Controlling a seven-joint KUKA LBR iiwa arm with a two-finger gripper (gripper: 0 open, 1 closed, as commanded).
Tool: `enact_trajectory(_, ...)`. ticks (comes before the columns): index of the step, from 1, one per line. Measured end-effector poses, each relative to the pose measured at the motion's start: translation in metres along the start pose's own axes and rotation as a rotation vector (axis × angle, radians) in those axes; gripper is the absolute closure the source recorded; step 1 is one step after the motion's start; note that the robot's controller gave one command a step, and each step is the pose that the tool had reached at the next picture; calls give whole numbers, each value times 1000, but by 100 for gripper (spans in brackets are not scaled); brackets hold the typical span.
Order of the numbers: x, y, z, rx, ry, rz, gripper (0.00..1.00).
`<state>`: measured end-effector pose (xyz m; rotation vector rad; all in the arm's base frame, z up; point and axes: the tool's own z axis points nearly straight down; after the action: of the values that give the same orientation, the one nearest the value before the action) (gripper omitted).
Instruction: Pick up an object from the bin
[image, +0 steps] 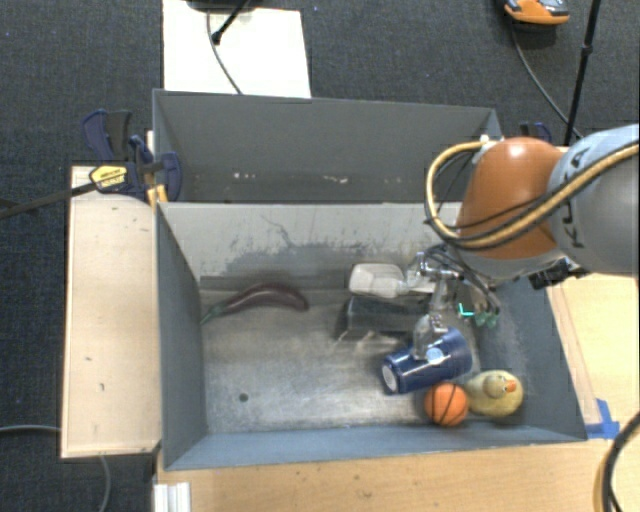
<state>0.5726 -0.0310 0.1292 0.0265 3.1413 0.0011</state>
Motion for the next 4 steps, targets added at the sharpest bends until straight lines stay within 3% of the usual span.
enact_trajectory(1, -1, 0, -3, 0, -5, -1, 0)
enact_trajectory(2, 3, 1, 17, -1, -9, 28, 100)
enact_trajectory(3, 3, 1, 17, -1, -7, 28, 100)
enact_trajectory(4, 11, 0, -31, -1, 8, 44, 100)
